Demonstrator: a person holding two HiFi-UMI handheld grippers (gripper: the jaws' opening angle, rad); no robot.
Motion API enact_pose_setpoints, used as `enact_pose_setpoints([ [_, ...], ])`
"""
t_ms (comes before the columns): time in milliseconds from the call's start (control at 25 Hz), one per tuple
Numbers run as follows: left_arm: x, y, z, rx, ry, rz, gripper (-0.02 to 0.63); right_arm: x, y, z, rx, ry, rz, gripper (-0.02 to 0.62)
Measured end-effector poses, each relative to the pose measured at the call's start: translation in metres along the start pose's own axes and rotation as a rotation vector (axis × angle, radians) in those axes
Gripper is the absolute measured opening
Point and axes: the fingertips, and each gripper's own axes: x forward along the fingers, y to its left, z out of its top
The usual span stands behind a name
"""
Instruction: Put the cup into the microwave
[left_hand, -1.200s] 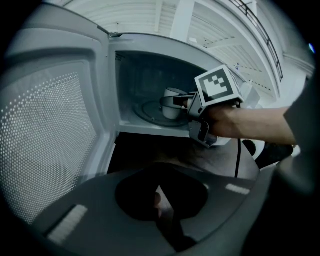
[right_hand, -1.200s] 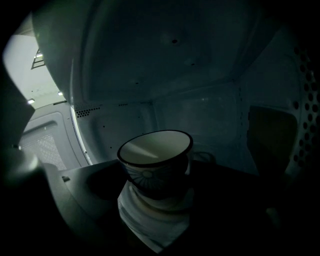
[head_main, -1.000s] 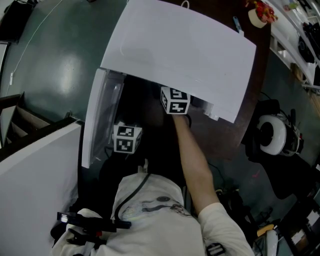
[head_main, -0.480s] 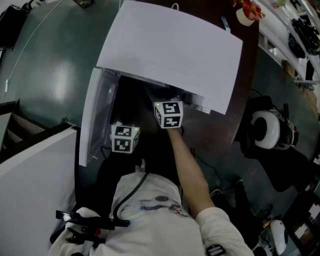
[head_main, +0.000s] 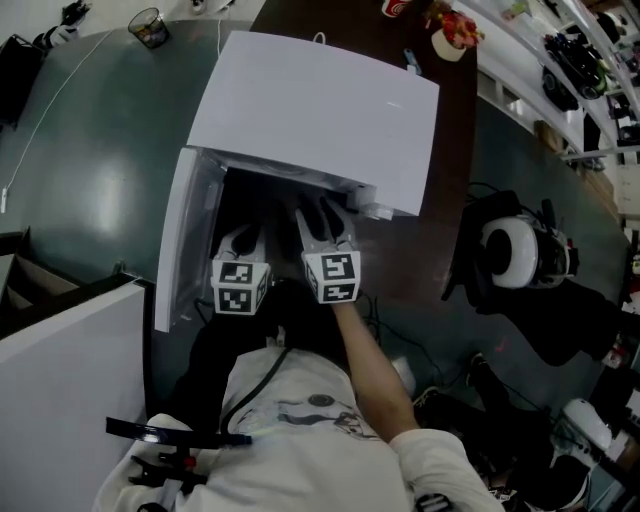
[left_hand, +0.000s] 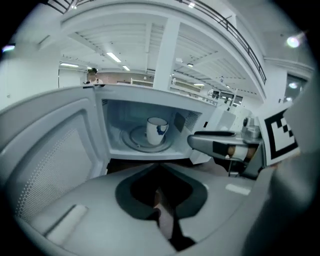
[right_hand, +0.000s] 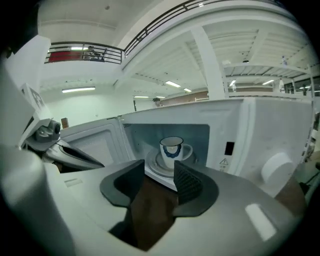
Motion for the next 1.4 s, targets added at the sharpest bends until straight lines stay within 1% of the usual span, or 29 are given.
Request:
enact_pose_setpoints([
  [240,-0.018,-0.02,0.037,0.073,-0.125,-0.014,0.0,-0.047,-0.007,0.028,-0.005,-0.079,-0.083,0.087],
  [320,-0.024,-0.029,0.049,0.089,-0.159,-0.029,0.0,-0.063,-0.011,0.038,0.001,-0.109,-0.122,0.037],
  [400,-0.031,-0.038,0.059,0.106,-0.186,-0.041,0.0,-0.079,-0.016,0.044,0.009,-0.138,-0.157,0.002],
  [480,-0.036,-0.046,0.069,0.124,-0.219,-0.049,0.0,-0.092,-0.019,0.053,0.017,-0.168,-0.178,0.002],
  [640,-0.053,-0.061,0.092,0.165,-0.297,-0.065,0.0,-0.116,-0.02,0.074,0.021,-0.227,-0.194,0.002],
  [880,-0.083,-0.088,0.122,0.195,-0.415,-0.097,-0.001,-0.154,-0.021,0.106,0.015,-0.325,-0.232,0.002],
  [1040,-0.102,-0.102,0.14,0.231,-0.488,-0.12,-0.002,-0.173,-0.018,0.124,-0.004,-0.38,-0.257,0.002],
  [1160,-0.108,-0.106,0.15,0.243,-0.519,-0.122,-0.002,-0.179,-0.017,0.131,-0.015,-0.396,-0.264,0.002],
  [1400,-0.116,-0.105,0.159,0.243,-0.535,-0.113,0.0,-0.186,-0.017,0.141,-0.034,-0.408,-0.259,0.002],
])
